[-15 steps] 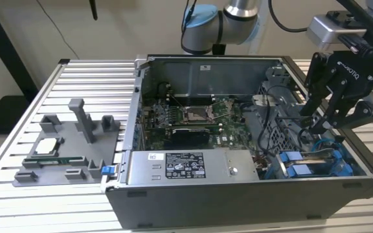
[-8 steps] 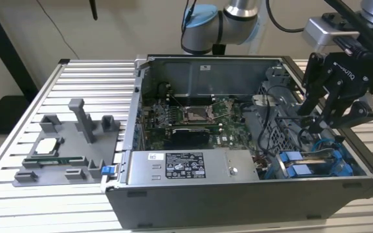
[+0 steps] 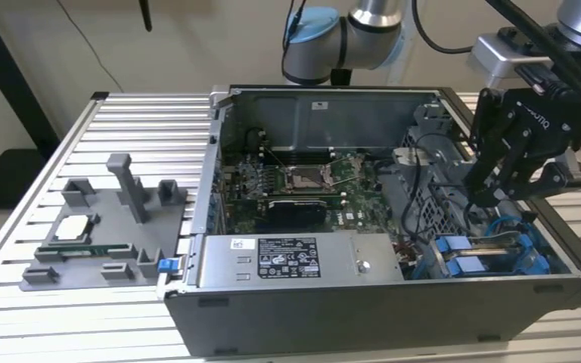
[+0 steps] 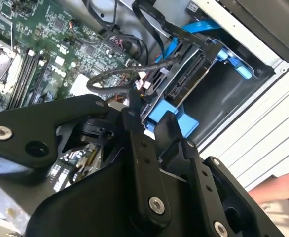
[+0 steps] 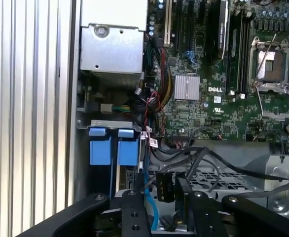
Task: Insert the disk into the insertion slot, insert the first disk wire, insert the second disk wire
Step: 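Insert the first disk wire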
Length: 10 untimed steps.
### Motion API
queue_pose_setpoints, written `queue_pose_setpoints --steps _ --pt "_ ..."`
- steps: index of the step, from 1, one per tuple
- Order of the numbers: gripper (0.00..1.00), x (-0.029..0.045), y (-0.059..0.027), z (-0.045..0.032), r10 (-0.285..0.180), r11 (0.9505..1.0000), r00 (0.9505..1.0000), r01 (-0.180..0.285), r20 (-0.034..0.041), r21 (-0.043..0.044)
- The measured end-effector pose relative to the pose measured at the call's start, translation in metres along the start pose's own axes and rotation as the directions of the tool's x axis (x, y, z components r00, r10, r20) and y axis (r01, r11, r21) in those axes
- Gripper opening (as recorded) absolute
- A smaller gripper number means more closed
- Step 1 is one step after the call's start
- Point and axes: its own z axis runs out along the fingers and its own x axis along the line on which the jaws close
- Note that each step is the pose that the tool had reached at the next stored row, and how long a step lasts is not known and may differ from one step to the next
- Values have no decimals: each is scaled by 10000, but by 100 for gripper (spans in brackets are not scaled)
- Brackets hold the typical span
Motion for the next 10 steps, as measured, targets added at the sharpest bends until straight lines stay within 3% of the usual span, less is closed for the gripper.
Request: queue_pose_setpoints --steps 4,10 --pt "0 0 13 3 -40 10000 10000 39 64 52" --pt "0 0 18 12 -196 9995 9996 190 218 271"
